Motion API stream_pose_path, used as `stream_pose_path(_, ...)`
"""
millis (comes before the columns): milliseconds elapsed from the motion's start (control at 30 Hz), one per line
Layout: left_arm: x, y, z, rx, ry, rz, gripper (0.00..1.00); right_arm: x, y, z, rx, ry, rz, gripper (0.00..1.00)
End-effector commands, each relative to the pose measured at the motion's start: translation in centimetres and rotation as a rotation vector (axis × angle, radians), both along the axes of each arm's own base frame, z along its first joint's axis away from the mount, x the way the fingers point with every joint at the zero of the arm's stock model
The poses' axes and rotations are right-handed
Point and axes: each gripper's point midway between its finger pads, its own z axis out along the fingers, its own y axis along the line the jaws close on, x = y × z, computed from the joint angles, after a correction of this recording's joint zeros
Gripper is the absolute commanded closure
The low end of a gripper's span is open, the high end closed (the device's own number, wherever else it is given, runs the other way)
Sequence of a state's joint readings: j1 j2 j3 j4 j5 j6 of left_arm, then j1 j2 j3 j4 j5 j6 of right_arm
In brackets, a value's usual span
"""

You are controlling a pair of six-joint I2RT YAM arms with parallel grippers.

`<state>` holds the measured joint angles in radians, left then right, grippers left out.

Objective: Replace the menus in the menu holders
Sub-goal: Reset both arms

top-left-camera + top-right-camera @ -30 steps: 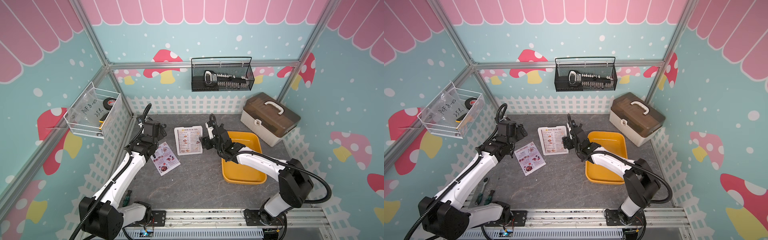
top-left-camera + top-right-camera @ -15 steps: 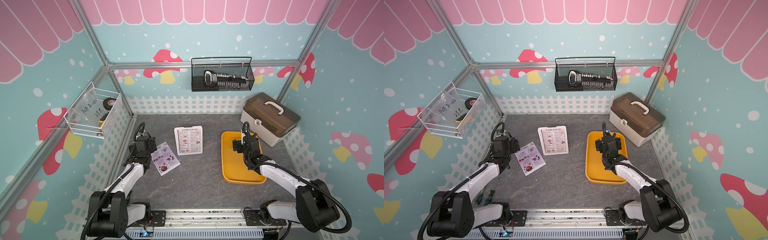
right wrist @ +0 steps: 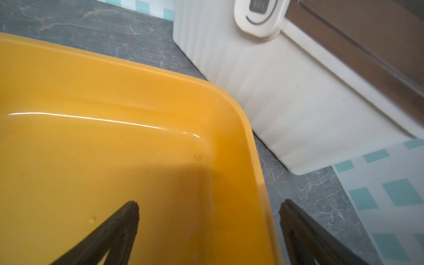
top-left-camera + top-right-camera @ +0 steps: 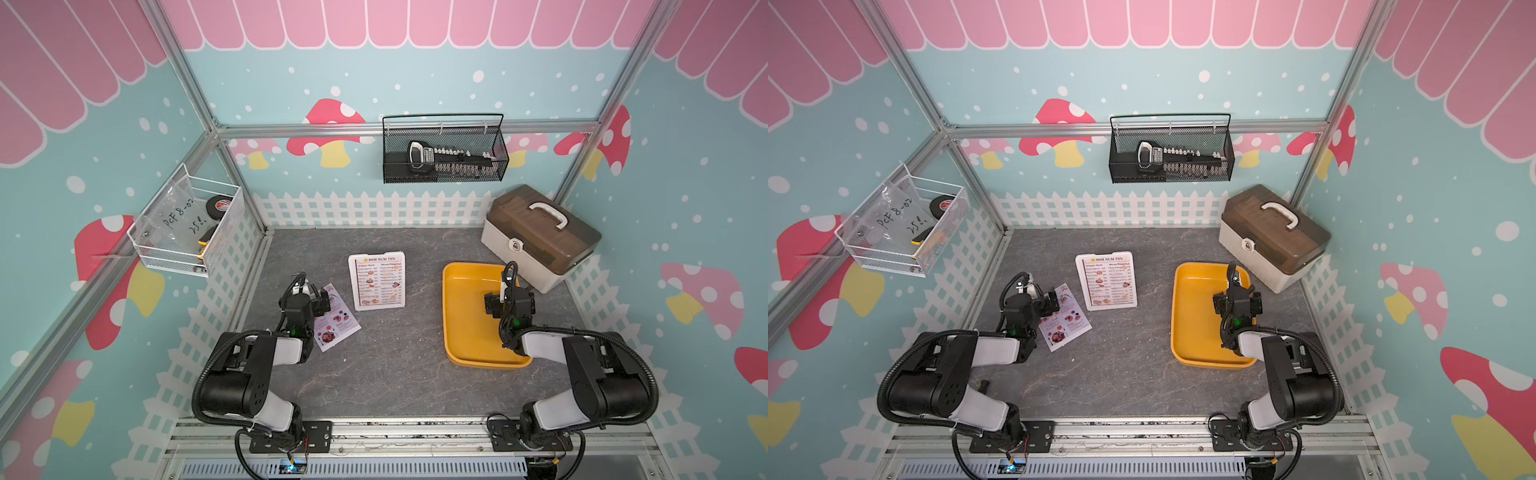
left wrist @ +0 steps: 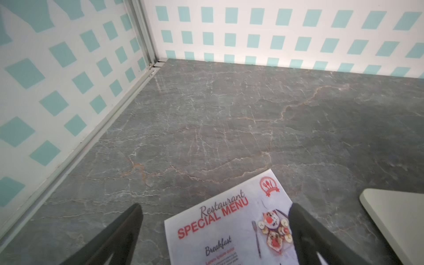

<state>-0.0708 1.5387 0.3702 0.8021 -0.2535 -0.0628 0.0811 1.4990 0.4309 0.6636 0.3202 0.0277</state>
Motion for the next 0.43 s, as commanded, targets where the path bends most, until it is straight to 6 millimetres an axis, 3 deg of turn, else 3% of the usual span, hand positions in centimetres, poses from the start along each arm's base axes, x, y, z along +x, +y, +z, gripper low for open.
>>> stream_pose_path(0, 0.95, 0.49, 2.97, 0.022, -0.114, 0.026, 0.00, 0.43, -0.11, 1.68, 0.063, -0.172, 0.052, 0.02)
stream_pose_path(400, 1.24, 0.81, 2.76, 0.002, -0.102, 0.029, 0.00, 0.58, -0.01, 1.74, 0.071, -0.155, 0.062, 0.01)
